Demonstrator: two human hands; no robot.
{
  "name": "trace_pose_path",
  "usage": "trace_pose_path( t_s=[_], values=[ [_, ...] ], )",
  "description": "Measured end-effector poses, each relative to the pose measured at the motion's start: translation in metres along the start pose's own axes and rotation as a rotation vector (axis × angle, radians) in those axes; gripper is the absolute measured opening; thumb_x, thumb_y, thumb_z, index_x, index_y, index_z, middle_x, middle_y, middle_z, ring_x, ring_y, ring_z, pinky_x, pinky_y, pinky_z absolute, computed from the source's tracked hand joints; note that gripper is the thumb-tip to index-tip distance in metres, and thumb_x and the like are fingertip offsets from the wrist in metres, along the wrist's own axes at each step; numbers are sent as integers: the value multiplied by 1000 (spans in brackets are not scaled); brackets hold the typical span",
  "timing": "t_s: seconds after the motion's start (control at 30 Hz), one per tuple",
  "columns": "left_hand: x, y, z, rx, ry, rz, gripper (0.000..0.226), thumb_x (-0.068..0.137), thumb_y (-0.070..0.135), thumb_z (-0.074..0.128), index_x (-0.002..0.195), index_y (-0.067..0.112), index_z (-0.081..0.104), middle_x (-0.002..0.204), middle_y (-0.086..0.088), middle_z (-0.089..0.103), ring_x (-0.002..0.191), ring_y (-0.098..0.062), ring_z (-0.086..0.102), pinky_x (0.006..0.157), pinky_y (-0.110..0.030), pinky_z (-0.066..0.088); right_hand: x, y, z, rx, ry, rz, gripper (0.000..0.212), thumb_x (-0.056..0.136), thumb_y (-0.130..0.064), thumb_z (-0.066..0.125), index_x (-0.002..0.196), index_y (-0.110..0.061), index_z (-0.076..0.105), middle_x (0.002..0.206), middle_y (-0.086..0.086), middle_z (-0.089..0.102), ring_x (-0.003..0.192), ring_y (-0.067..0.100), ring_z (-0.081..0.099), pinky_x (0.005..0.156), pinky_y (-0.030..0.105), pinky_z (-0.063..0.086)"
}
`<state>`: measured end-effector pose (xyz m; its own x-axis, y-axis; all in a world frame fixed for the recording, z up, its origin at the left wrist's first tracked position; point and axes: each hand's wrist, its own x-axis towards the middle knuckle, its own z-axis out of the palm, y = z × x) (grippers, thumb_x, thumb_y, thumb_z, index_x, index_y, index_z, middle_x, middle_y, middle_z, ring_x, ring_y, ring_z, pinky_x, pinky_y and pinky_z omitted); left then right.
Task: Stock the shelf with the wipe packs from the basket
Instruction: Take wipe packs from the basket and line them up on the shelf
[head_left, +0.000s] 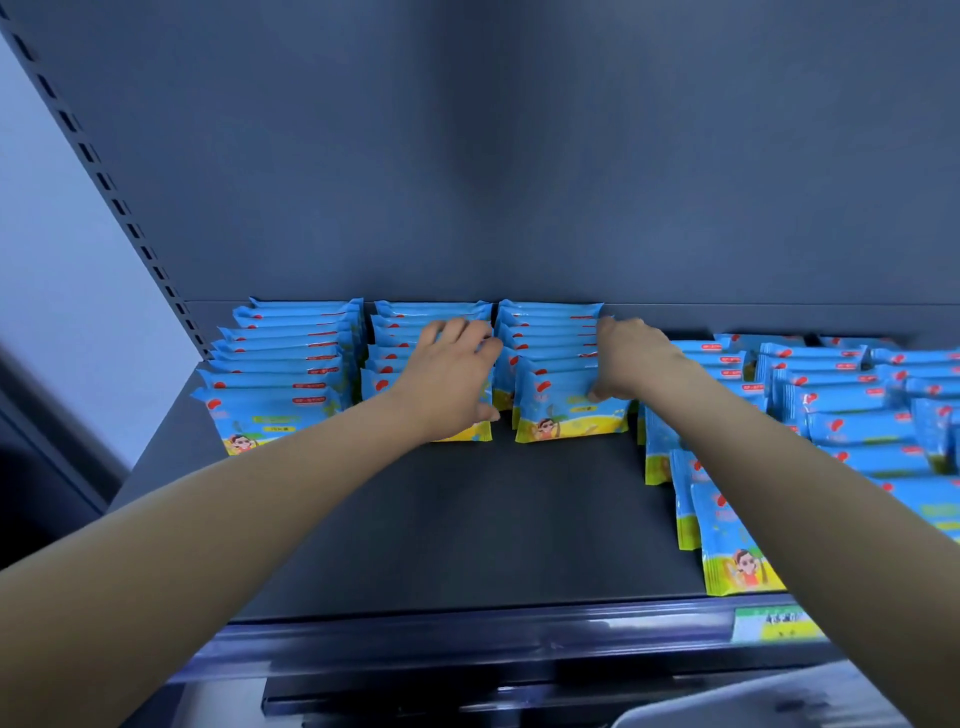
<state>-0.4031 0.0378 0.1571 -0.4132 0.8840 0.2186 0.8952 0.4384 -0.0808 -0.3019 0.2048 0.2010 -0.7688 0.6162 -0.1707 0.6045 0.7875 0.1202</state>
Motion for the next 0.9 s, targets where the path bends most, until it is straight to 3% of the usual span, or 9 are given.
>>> trace_pose_path(
  t_s=[0.3, 0.5, 0.7, 0.9],
  values=[
    [19, 6, 8, -106, -31, -33, 83, 70, 57, 68, 136, 14, 40, 132, -1, 38, 128, -21, 23, 112, -36, 7, 0, 11, 2, 154, 3, -31, 79, 70, -30, 81, 130, -4, 36, 123, 14, 52, 111, 33, 55, 81, 37, 47],
    [22, 16, 15, -82, 28, -42, 87, 68, 63, 64, 134, 11, 43, 126, -1, 43, 126, -22, 25, 111, -36, 5, 2, 7, 7, 166, 42, -76, 73, 71, -26, 79, 126, -4, 38, 120, 16, 55, 108, 33, 56, 74, 32, 43],
    [19, 20, 20, -15, 81, -71, 86, 67, 69, 59, 130, 13, 44, 127, 0, 44, 126, -22, 28, 113, -39, 5, 2, 13, 1, 196, -28, -67, 83, 72, -25, 80, 134, -1, 30, 126, 15, 52, 112, 31, 54, 81, 35, 46],
    [22, 30, 22, 38, 79, -105, 88, 64, 73, 59, 124, 11, 42, 126, -3, 43, 125, -23, 32, 115, -42, 6, 5, 26, -5, 308, -59, -95, 71, 71, -17, 80, 128, -5, 40, 123, 11, 54, 110, 26, 54, 84, 31, 46]
  ],
)
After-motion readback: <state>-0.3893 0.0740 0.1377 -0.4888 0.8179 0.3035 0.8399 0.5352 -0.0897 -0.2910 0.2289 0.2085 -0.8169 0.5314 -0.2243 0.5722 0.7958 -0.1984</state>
